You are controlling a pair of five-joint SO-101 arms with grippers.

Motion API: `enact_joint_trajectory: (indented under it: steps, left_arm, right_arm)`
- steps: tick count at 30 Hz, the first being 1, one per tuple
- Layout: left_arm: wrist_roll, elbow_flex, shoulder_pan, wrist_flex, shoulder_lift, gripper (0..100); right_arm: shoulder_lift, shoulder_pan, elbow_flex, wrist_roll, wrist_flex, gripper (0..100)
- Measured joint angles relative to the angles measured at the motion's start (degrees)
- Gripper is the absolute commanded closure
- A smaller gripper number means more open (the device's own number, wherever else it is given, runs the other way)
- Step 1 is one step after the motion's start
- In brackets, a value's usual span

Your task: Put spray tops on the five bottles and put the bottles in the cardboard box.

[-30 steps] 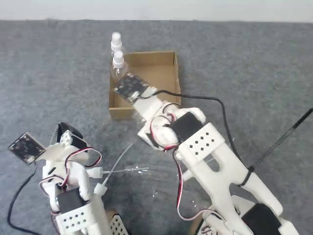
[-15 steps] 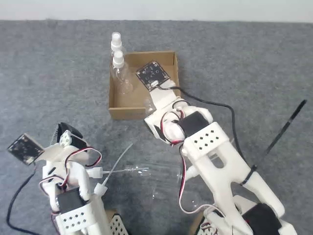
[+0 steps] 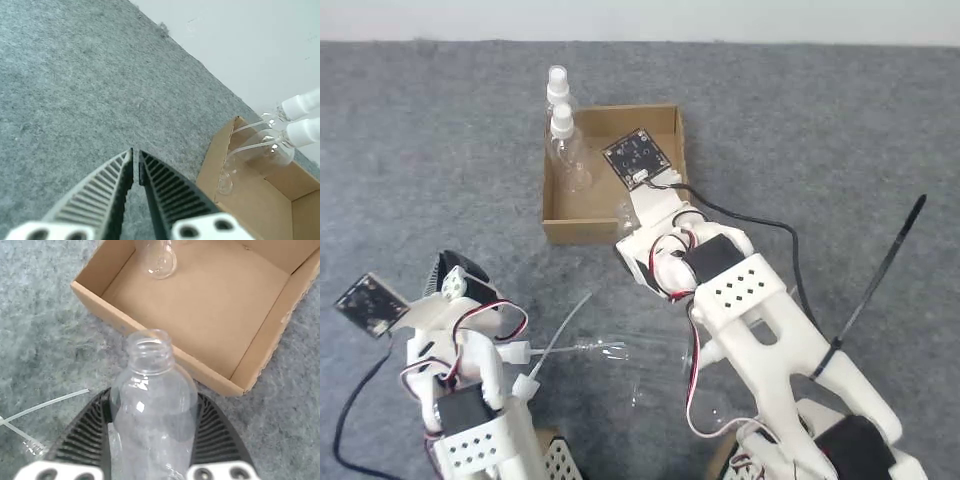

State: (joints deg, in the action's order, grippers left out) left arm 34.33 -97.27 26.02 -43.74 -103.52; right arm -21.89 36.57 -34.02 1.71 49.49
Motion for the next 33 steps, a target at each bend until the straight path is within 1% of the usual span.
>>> enact_joint_trajectory:
  steps: [4,7,16,19,24,29,33]
  left_arm:
    - [0.0,0.35,0.0,0.0,0.0,99]
    - [0.0,3.52,0.09,-0.62,0.0,99]
    - [0.0,17.58,0.09,-12.84,0.0,99]
    - [0.09,20.57,-0.62,-14.68,0.0,99]
    - [-0.18,22.95,-3.16,-17.05,0.0,99]
    - [-0.7,24.26,-3.6,-17.49,0.0,99]
    - [-0.88,27.52,-3.6,-20.4,0.0,99]
  right_arm:
    - [0.0,0.0,0.0,0.0,0.0,99.1]
    - [0.0,0.0,0.0,0.0,0.0,99.1]
    - [0.0,0.0,0.0,0.0,0.0,99.1]
    - [0.0,0.0,-0.35,0.0,-0.26,99.1]
    - [0.0,0.0,-4.48,0.0,-4.92,99.1]
    - [0.0,0.0,-4.84,0.0,-6.33,99.1]
    - [0.0,0.0,-4.84,0.0,-6.33,99.1]
